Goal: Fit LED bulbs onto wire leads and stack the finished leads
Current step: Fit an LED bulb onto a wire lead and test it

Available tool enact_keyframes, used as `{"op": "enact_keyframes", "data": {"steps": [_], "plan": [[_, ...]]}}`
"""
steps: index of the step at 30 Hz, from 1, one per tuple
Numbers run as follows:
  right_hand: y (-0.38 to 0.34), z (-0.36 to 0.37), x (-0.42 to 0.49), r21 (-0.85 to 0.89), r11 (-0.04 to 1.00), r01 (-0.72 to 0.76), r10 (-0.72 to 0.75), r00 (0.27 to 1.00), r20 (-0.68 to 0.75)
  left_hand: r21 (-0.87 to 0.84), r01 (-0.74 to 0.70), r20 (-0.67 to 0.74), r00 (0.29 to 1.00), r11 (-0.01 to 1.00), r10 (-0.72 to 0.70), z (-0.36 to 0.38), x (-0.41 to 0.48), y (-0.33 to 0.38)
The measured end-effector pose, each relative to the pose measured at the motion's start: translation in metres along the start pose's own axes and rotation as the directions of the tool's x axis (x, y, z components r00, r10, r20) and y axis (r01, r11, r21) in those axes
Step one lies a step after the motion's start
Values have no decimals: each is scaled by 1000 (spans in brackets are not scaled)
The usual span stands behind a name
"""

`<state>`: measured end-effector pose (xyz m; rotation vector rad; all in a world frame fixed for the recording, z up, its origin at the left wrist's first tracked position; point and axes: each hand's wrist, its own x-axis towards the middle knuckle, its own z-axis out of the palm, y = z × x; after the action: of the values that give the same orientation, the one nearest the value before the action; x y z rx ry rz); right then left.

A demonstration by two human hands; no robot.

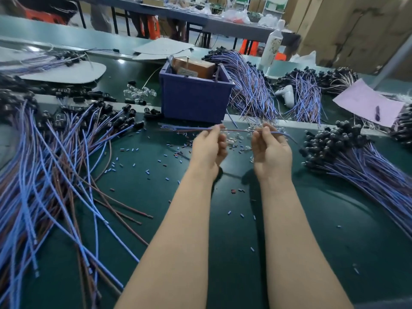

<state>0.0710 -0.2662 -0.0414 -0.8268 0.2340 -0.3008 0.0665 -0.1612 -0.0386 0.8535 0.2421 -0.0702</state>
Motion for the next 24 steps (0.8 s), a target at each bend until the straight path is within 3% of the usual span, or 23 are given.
{"op": "enact_keyframes", "data": {"steps": [3,10,16,24], "plan": [[2,1,0,-110,991,81,-88,994,-65,-16,-97,-71,993,995,96,-6,5,1],[16,8,-9,-416,889,191,-143,979,143,58,-82,-39,996,995,85,-1,3,-9],[8,4,-6,-364,899,244,-236,969,67,-181,-256,-225,951,950,213,-12,8,3],[7,4,-6,-289,920,264,-285,958,-33,-191,-376,-349,890,907,295,-15,7,6]]}}
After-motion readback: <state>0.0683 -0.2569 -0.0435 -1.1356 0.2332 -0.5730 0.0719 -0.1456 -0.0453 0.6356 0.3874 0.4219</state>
